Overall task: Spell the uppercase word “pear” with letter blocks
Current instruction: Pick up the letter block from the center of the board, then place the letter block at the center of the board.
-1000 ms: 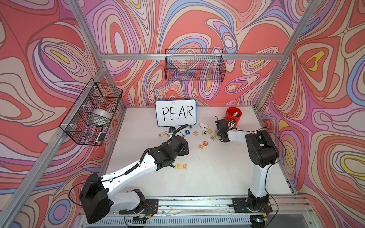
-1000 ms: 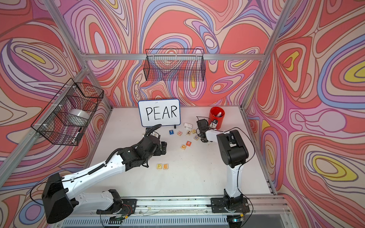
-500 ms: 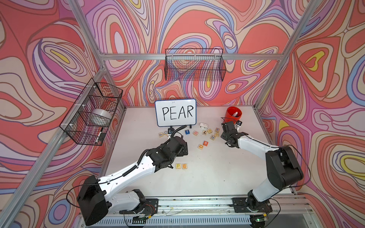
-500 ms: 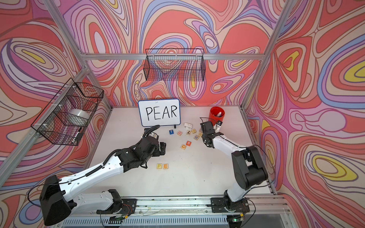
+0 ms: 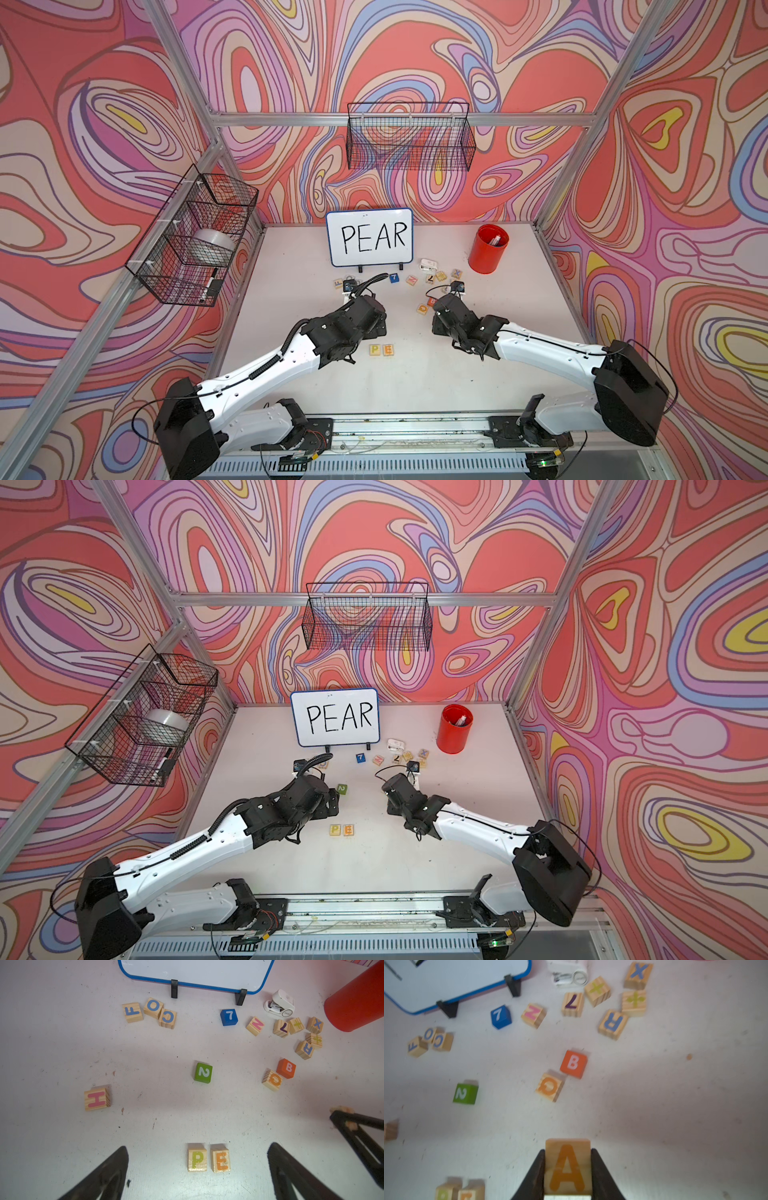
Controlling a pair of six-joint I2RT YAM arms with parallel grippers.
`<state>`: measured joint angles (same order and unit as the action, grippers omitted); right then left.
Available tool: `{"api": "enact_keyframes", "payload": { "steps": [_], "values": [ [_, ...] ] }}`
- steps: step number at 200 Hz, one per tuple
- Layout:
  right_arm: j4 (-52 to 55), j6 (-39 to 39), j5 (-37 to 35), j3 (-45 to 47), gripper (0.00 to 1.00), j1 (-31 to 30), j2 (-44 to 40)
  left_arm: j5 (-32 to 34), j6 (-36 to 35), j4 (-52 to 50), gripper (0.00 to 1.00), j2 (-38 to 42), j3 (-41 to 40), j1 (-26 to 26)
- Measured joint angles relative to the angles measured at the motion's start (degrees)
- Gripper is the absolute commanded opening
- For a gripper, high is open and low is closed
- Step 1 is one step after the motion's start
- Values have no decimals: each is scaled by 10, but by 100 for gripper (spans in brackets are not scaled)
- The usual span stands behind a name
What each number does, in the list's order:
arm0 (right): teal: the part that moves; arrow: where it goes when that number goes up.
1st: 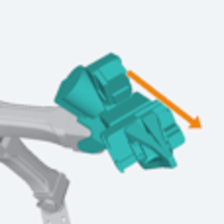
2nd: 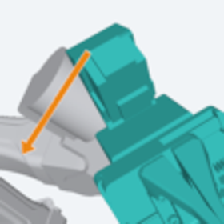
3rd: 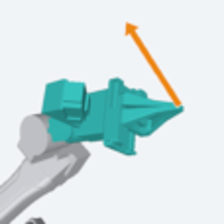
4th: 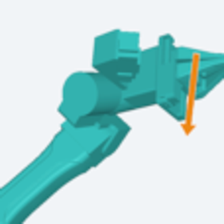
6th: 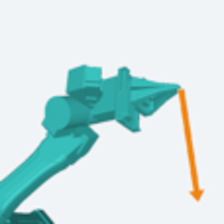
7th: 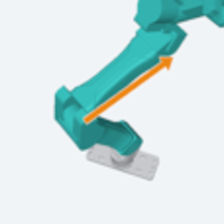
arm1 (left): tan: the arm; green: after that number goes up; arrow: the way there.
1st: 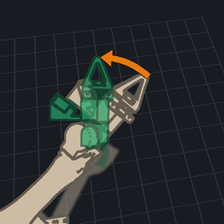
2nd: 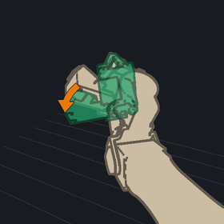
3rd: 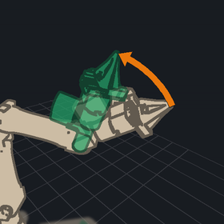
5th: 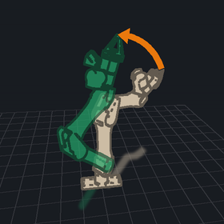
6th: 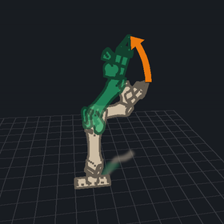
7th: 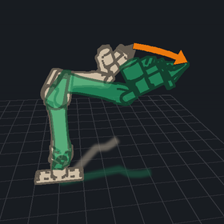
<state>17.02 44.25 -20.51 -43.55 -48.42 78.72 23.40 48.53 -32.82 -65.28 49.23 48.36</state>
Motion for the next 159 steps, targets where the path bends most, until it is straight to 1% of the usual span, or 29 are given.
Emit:
{"api": "enact_keyframes", "payload": {
  "steps": [14, 33, 83, 128, 159],
  "values": [
    [-10, -4, 10, 11, 34, -37, 6, 0, 6, -11, 100, 14, -6, 0],
    [-17, -7, 16, 15, 34, -66, 24, 0, 13, -20, 100, 35, -14, 0],
    [-56, -11, 18, 12, 34, -91, 83, 0, 23, -42, 100, 80, -29, 0],
    [-74, -7, 8, -26, 34, -143, 163, 0, 26, -57, 100, 99, -33, 0],
    [-84, 5, -3, -34, 34, -161, 184, 0, 27, -71, 100, 122, -42, 0]
  ]
}}
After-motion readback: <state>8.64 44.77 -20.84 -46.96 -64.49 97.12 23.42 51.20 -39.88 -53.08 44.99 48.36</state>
